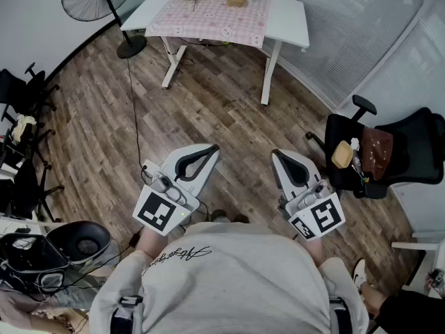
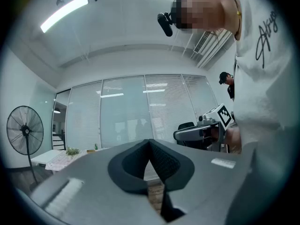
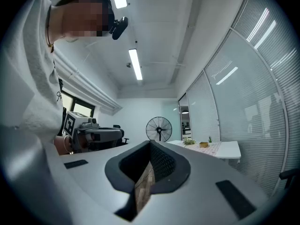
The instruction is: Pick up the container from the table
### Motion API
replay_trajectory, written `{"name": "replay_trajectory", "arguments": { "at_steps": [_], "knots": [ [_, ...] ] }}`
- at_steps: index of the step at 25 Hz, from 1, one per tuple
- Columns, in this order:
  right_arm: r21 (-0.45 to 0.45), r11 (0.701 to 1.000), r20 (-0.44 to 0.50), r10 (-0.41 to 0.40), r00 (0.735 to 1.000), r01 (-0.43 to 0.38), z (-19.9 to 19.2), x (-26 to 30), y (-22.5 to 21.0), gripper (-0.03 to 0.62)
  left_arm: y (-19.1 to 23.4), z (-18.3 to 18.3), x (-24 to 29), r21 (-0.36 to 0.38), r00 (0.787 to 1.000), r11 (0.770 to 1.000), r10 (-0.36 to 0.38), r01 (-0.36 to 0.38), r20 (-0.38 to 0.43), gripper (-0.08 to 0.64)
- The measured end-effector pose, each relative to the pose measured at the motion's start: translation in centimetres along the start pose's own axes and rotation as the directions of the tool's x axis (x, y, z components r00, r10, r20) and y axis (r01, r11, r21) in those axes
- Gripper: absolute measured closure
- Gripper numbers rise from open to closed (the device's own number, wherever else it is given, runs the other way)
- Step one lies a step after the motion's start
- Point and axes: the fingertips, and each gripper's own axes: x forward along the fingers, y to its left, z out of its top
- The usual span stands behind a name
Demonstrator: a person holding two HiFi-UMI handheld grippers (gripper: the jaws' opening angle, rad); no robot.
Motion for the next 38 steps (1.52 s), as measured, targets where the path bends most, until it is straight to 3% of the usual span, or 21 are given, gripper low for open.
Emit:
{"name": "replay_trajectory", "arguments": {
  "at_steps": [14,25,26,32,38],
  "knots": [
    [-0.015,1.000,-0.008,-0.009,1.000,0.009,0.2,0.8,-0.2,0.591,0.9,0.1,0.2,0.003,1.000,1.000,-0.014,0.014,0.011,0.561],
    [-0.003,1.000,0.023,-0.023,0.999,0.023,0.5,1.5,-0.5,0.589,1.9,0.2,0.1,-0.050,1.000,0.999,-0.004,0.006,0.029,0.554],
    [0.003,1.000,0.023,-0.024,0.999,0.024,0.5,1.5,-0.6,0.577,2.0,0.1,0.1,-0.048,1.000,0.999,-0.005,0.006,0.026,0.541],
    [0.038,0.997,0.042,-0.068,0.997,0.067,0.6,1.5,-1.2,0.363,2.4,0.2,0.0,-0.065,0.999,0.998,0.005,-0.002,0.042,0.413],
    [0.065,0.992,0.071,-0.117,0.991,0.112,0.8,1.5,-1.9,0.225,3.4,-0.1,-0.3,-0.096,0.999,0.995,0.030,-0.026,0.034,0.279]
  ]
}}
